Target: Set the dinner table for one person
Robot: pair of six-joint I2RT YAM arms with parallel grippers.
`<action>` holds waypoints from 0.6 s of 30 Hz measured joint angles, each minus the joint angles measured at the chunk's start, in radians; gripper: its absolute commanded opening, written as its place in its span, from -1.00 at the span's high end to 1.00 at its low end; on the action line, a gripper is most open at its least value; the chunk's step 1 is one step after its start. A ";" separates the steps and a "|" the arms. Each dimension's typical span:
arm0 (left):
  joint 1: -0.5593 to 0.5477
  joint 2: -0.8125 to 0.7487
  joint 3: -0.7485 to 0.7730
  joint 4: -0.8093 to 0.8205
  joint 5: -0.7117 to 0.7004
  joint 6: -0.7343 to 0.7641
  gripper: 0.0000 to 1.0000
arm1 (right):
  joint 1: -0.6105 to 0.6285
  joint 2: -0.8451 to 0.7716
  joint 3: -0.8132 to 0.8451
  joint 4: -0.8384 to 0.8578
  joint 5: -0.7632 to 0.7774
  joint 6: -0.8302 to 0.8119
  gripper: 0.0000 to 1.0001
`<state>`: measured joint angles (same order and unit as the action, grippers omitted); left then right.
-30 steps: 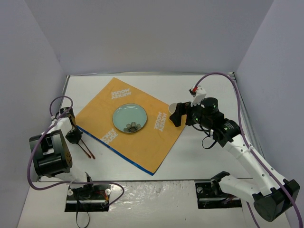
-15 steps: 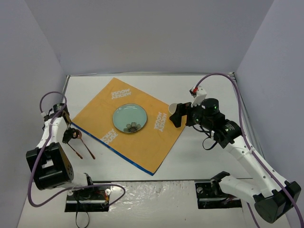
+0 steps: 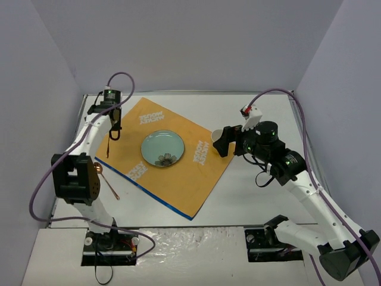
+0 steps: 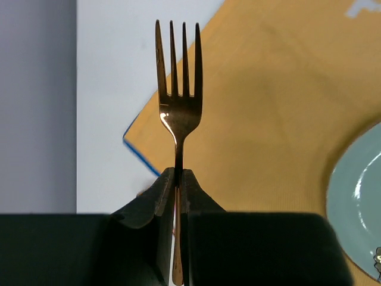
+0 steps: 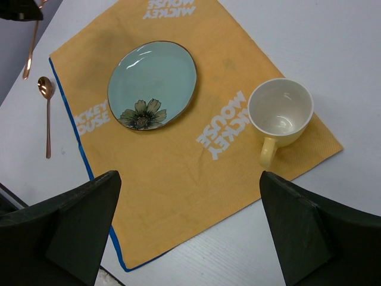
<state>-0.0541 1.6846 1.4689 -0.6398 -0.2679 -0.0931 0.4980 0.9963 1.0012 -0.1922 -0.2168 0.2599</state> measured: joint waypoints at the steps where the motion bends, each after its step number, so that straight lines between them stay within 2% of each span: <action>1: -0.020 0.044 0.036 0.013 0.015 0.040 1.00 | 0.000 -0.005 0.000 -0.001 0.003 0.000 -0.98; 8: -0.084 0.273 0.200 -0.005 0.094 0.280 1.00 | -0.007 -0.071 0.000 -0.001 0.028 0.009 -0.98; 14: -0.102 0.426 0.306 -0.014 0.159 0.387 1.00 | -0.008 -0.101 0.000 -0.002 0.055 0.035 -0.98; 18: -0.104 0.475 0.320 -0.019 0.203 0.424 1.00 | -0.008 -0.099 0.000 -0.010 0.075 0.053 -0.98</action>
<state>-0.1585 2.1593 1.7891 -0.6588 -0.0648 0.3310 0.4904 0.8969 1.0012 -0.2026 -0.1414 0.3133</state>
